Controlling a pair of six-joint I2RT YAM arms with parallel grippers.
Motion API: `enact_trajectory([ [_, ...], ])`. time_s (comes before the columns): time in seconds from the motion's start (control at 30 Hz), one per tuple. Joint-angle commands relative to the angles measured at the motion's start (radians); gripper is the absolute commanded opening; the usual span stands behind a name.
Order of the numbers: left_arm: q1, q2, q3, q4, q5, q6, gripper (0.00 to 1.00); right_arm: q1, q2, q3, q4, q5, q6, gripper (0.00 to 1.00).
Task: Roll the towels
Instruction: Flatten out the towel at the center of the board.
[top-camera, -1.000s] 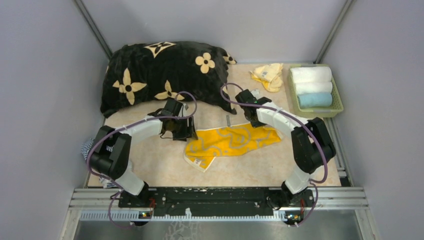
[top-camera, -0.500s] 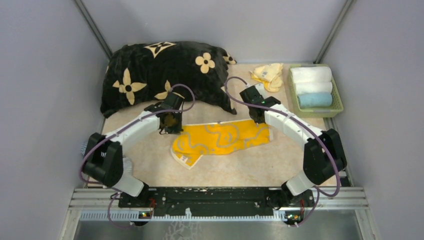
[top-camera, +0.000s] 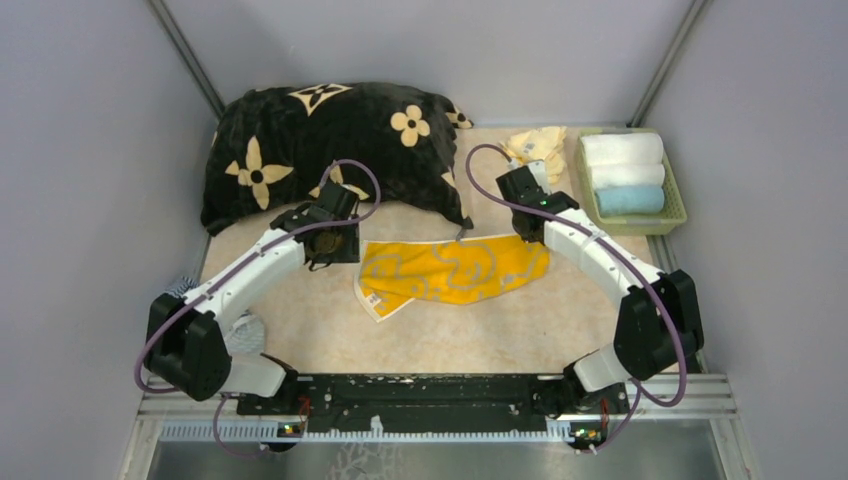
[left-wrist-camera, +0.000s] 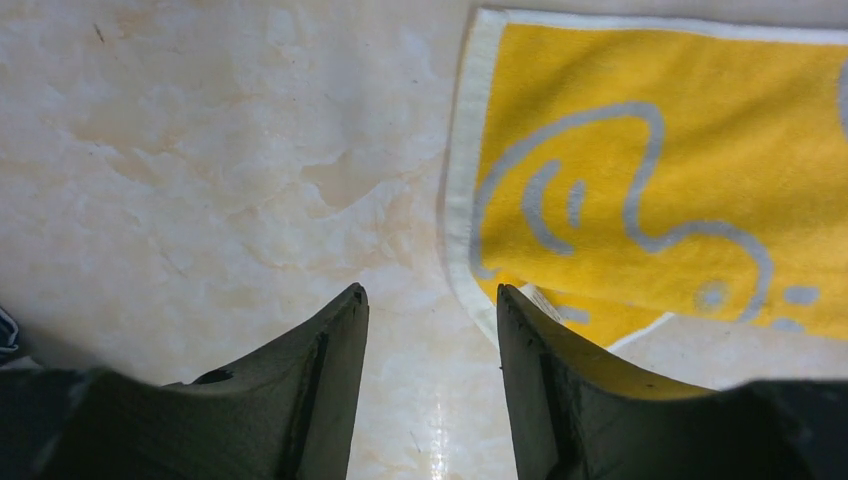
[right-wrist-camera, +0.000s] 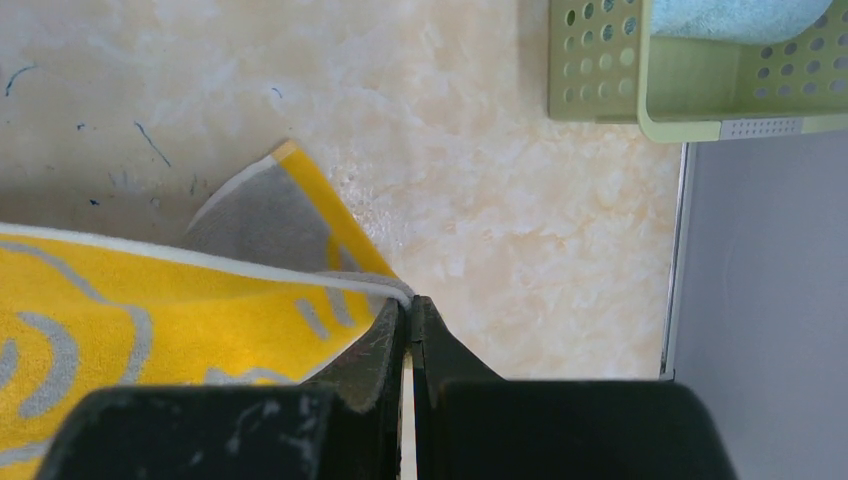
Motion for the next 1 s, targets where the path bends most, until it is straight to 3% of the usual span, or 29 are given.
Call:
enact_trajectory([
  [0.0, 0.114, 0.014, -0.065, 0.145, 0.147, 0.046, 0.57, -0.007, -0.052, -0.013, 0.033, -0.01, -0.008, 0.0],
  [0.23, 0.16, 0.236, 0.025, 0.214, 0.219, 0.114, 0.59, -0.008, -0.045, -0.024, 0.047, -0.053, -0.014, 0.0],
  [0.5, 0.172, 0.449, 0.168, 0.228, 0.219, 0.191, 0.53, -0.008, -0.04, -0.031, 0.05, -0.074, -0.014, 0.0],
  [0.97, 0.17, 0.593, 0.222, 0.206, 0.269, 0.214, 0.42, -0.008, -0.029, -0.041, 0.054, -0.078, -0.008, 0.0],
])
